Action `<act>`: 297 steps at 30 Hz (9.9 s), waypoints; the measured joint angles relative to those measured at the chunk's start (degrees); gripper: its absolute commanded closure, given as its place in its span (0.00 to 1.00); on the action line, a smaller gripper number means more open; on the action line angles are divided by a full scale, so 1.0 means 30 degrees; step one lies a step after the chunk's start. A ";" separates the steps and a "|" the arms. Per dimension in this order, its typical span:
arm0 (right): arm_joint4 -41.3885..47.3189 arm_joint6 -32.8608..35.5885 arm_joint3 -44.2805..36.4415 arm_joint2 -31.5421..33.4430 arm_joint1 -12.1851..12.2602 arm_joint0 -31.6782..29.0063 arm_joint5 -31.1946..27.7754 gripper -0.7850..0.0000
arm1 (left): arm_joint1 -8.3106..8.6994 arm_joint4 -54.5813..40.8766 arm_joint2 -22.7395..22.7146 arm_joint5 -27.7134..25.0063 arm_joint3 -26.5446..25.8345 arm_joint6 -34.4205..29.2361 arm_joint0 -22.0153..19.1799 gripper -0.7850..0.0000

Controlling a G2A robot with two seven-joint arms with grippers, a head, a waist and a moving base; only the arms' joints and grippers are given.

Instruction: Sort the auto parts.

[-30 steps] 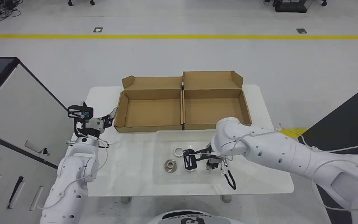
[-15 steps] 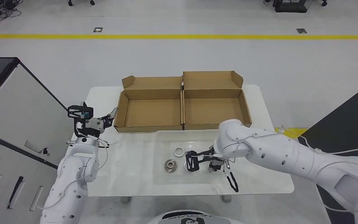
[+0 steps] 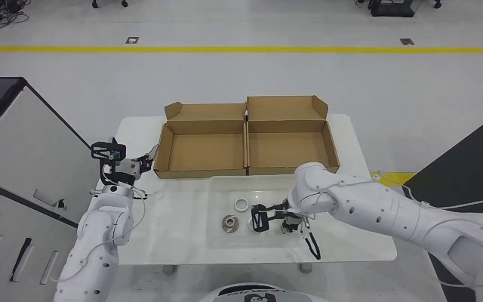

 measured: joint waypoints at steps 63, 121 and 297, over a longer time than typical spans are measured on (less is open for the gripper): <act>0.5908 -0.1481 -0.2805 0.2332 0.3976 0.3476 -0.1359 1.00 | 0.0000 0.0000 0.0000 0.0000 0.0000 0.0000 0.0000 0.00; 3.0179 -0.8819 0.0827 0.5272 0.1860 0.5443 -0.8822 1.00 | 0.0000 0.0000 0.0000 0.0000 0.0000 0.0000 0.0000 0.00; 1.1634 -0.1008 0.1797 1.9549 -0.2765 -0.0690 0.6876 1.00 | 0.0000 0.0000 0.0000 0.0000 0.0000 0.0000 0.0000 0.00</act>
